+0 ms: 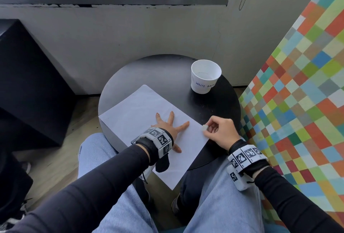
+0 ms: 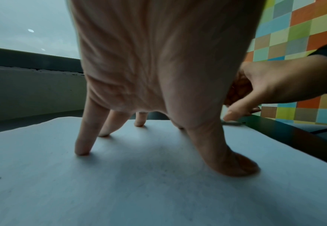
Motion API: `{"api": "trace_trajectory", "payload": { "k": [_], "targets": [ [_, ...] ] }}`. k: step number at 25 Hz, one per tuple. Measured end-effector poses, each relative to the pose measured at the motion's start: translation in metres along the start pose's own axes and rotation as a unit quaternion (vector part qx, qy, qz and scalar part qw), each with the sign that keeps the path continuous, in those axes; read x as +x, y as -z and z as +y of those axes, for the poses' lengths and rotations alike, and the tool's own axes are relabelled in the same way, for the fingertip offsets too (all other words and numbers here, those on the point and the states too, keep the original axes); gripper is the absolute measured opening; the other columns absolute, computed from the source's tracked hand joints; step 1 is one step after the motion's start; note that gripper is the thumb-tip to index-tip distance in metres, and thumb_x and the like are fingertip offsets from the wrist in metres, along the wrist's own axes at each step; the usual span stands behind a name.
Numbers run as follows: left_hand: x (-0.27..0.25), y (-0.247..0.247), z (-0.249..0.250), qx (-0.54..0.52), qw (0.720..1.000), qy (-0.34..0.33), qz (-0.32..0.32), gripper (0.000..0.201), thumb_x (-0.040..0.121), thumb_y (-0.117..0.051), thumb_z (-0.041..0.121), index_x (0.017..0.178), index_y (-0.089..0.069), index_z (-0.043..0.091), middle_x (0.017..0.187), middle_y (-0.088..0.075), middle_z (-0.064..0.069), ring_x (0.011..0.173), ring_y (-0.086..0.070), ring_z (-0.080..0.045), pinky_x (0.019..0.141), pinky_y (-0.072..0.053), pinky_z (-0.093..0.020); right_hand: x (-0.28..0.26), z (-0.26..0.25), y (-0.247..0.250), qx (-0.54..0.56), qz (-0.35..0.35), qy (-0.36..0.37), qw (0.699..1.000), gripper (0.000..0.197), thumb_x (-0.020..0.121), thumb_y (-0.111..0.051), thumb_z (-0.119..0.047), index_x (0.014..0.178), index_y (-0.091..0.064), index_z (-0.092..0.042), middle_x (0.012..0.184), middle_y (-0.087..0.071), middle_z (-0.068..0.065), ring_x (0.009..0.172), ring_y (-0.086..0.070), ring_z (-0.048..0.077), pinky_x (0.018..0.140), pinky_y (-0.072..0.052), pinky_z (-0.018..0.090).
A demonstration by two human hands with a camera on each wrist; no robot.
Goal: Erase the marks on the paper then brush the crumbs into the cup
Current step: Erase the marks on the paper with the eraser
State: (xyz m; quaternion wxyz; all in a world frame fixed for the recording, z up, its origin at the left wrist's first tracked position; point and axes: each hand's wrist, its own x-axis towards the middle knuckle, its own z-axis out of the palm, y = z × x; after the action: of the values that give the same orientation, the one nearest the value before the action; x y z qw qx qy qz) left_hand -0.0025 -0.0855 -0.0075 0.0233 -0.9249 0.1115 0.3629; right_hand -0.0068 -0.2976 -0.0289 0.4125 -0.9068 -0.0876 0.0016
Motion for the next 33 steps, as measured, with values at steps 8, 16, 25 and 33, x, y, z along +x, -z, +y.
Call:
{"api": "trace_trajectory", "payload": {
  "k": [8, 16, 25, 33],
  "targets": [
    [-0.003, 0.001, 0.0, 0.005, 1.0, -0.001, -0.002, 0.108, 0.079, -0.072, 0.06, 0.147, 0.012, 0.058, 0.161, 0.028, -0.002, 0.139, 0.021, -0.059, 0.107, -0.03, -0.07, -0.005, 0.003, 0.005, 0.007, -0.013, 0.007, 1.0, 0.017, 0.071, -0.076, -0.011, 0.069, -0.059, -0.011, 0.058, -0.059, 0.002, 0.05, -0.047, 0.004, 0.053, -0.043, 0.019],
    [0.0, 0.0, 0.0, 0.01, 1.0, 0.0, -0.001, 0.109, 0.078, -0.071, 0.062, 0.147, 0.014, 0.057, 0.161, 0.028, -0.002, 0.139, 0.02, -0.06, 0.107, -0.03, -0.07, -0.003, 0.0, -0.006, 0.01, -0.094, 0.038, 0.995, 0.018, 0.074, -0.077, -0.01, 0.071, -0.06, -0.006, 0.058, -0.057, 0.001, 0.05, -0.047, 0.004, 0.053, -0.04, 0.014],
    [0.001, -0.001, -0.003, 0.021, 1.0, 0.001, 0.014, 0.112, 0.076, -0.071, 0.067, 0.147, 0.015, 0.057, 0.162, 0.025, 0.001, 0.141, 0.013, -0.059, 0.107, -0.034, -0.066, 0.003, -0.001, -0.013, -0.002, -0.053, 0.042, 0.998, 0.018, 0.075, -0.077, -0.014, 0.071, -0.06, -0.009, 0.058, -0.056, -0.004, 0.052, -0.049, 0.005, 0.055, -0.04, 0.016],
    [-0.003, 0.003, -0.002, 0.061, 0.998, 0.003, 0.016, 0.112, 0.077, -0.066, 0.071, 0.149, 0.017, 0.051, 0.162, 0.025, -0.002, 0.142, 0.008, -0.06, 0.112, -0.02, -0.067, 0.003, -0.01, -0.023, 0.013, -0.08, 0.07, 0.994, 0.017, 0.076, -0.078, -0.016, 0.073, -0.063, -0.008, 0.059, -0.057, -0.005, 0.053, -0.051, 0.006, 0.055, -0.041, 0.015]
  ]
}}
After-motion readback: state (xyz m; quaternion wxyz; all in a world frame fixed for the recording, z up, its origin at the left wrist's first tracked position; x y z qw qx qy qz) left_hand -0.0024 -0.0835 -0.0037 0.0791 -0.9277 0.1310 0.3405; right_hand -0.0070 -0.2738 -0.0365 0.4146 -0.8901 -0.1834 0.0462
